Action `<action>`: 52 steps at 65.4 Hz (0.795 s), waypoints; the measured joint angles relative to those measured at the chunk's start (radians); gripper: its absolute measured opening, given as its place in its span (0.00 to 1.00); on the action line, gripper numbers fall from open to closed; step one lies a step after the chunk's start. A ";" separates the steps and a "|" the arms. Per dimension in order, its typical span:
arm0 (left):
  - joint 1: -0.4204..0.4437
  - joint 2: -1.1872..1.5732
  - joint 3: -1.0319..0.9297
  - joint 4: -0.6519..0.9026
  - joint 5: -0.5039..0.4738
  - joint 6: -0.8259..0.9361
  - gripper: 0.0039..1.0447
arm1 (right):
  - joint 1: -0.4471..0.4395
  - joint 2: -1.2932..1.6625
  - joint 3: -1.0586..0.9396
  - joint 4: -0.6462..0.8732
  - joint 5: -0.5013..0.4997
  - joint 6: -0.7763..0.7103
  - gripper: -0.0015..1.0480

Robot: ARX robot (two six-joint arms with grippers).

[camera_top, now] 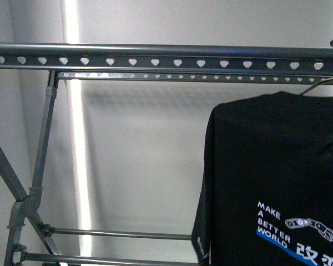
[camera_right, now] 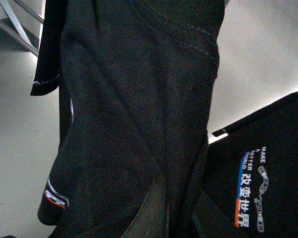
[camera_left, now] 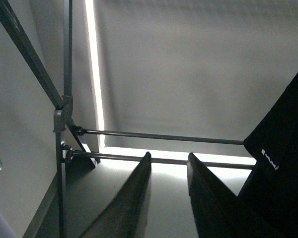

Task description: Hang clothes on hanger

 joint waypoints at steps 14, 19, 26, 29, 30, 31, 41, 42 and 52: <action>0.000 -0.094 -0.123 0.041 0.007 0.008 0.03 | 0.038 0.121 0.146 -0.037 0.162 -0.042 0.03; 0.000 -0.121 -0.159 0.045 0.007 0.008 0.03 | 0.053 0.187 0.207 -0.019 0.239 -0.076 0.03; 0.000 -0.159 -0.204 0.047 0.006 0.008 0.03 | 0.082 0.268 0.278 0.029 0.338 -0.134 0.03; 0.000 -0.174 -0.219 0.047 0.007 0.008 0.03 | 0.096 0.294 0.305 0.037 0.370 -0.154 0.03; 0.000 -0.179 -0.222 0.047 0.007 0.008 0.03 | 0.103 0.305 0.318 0.037 0.384 -0.161 0.03; 0.000 -0.186 -0.229 0.047 0.007 0.008 0.03 | 0.106 0.311 0.325 0.037 0.388 -0.161 0.03; 0.000 -0.240 -0.268 0.042 0.007 0.008 0.03 | 0.145 0.388 0.413 0.061 0.478 -0.193 0.03; 0.000 -0.243 -0.270 0.041 0.007 0.008 0.03 | 0.149 0.398 0.428 0.060 0.485 -0.193 0.03; 0.000 -0.296 -0.303 0.020 0.006 0.008 0.03 | 0.169 0.464 0.526 0.038 0.530 -0.195 0.03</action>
